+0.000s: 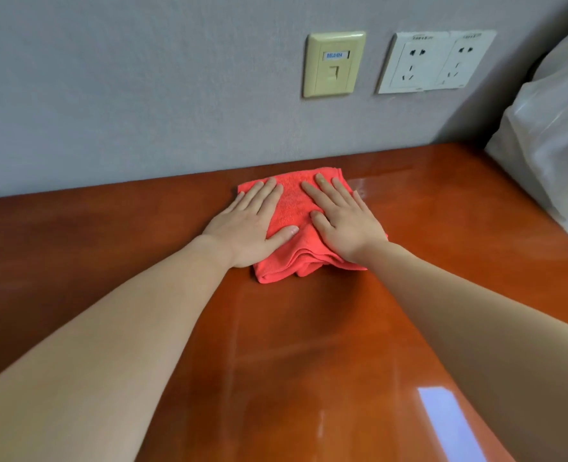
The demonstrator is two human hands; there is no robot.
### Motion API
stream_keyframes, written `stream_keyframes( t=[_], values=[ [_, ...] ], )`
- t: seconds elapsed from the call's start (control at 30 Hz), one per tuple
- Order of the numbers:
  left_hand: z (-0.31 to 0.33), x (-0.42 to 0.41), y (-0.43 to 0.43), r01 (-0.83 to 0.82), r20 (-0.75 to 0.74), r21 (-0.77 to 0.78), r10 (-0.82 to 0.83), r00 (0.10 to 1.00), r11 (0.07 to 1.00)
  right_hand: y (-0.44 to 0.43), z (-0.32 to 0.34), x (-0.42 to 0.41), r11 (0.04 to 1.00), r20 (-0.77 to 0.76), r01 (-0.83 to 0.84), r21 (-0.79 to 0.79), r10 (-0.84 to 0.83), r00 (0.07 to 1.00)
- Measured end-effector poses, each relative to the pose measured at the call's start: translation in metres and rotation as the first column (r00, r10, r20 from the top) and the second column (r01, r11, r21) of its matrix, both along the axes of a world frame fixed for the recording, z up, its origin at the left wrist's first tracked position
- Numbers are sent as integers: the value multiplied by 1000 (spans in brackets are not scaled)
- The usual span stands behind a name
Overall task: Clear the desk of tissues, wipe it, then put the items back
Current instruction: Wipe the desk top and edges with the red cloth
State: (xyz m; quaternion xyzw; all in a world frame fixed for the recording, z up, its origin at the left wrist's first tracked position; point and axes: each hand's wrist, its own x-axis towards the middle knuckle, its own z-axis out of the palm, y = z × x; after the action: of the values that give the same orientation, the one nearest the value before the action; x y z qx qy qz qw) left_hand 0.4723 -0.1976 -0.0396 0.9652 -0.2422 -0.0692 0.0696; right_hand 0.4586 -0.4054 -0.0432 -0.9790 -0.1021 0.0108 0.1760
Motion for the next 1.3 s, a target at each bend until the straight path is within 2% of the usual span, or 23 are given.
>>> stream_keyframes(
  t=[0.43,0.77,0.93,1.0,1.07,1.2,1.3],
  values=[
    [-9,-162,59,37,34,-59,-35,999,998,63,-8,-162,998,21,59,-7,-59,998],
    [-13,-368,122,37,35,-70,-34,999,997,122,-15,-362,1000,67,6,17,-7,998],
    [-16,-442,151,47,85,-69,-41,996,997,155,-19,-441,999,164,17,47,-25,986],
    [-21,-467,165,67,167,-47,-58,984,997,169,-28,-465,998,224,14,64,-28,974],
    [-35,-485,176,67,334,13,-68,940,998,181,-44,-486,999,318,6,45,-20,948],
    [-83,-507,198,9,648,138,-97,756,990,197,-84,-516,998,444,-56,36,34,895],
    [-108,-520,215,43,736,174,-159,658,984,205,-115,-528,996,455,-81,23,62,888]
  ],
)
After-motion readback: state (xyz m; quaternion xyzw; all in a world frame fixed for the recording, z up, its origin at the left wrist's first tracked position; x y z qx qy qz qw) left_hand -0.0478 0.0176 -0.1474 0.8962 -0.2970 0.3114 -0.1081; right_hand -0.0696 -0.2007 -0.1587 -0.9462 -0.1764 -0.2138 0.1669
